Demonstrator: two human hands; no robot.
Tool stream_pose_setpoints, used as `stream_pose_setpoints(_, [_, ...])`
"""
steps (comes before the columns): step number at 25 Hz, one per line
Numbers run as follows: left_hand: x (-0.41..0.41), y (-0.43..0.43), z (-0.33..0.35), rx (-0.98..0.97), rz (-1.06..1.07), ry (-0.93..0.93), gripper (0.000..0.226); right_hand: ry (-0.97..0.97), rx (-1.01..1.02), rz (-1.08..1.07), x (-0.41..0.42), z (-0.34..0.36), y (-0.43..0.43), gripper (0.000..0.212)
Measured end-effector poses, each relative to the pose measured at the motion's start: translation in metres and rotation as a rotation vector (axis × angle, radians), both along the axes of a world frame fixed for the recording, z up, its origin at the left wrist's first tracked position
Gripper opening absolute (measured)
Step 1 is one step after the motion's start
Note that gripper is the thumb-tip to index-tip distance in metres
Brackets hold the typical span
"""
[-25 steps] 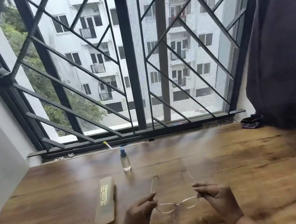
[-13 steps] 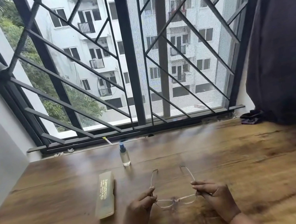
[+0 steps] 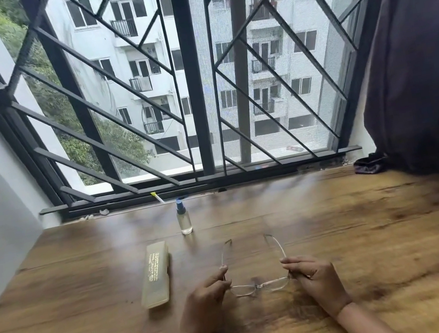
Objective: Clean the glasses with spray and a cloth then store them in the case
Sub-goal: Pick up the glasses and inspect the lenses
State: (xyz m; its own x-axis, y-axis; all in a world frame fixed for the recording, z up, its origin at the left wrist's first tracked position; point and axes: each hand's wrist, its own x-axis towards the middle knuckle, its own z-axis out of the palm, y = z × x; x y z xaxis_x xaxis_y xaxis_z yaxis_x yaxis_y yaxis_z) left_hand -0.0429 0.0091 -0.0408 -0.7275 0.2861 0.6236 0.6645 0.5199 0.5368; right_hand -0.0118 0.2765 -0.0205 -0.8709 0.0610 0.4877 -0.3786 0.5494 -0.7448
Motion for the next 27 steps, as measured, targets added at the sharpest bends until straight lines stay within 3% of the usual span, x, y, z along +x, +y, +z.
stream_pose_setpoints(7, [0.002,0.001,0.002,0.006,-0.001,-0.010,0.013,0.044,0.048,0.009,0.001,-0.001,0.000,0.044])
stream_pose_setpoints(17, [0.005,0.003,0.008,-0.041,0.037,-0.003,0.010,0.032,0.080,0.016,0.004,0.000,-0.001,0.049])
stream_pose_setpoints(23, [0.011,0.002,0.016,-0.042,0.070,-0.013,0.028,0.021,0.130,-0.013,0.001,-0.001,0.001,0.048])
stream_pose_setpoints(27, [0.006,0.000,0.028,-0.058,0.205,0.020,0.033,0.017,0.108,-0.118,-0.009,0.007,0.004,0.045])
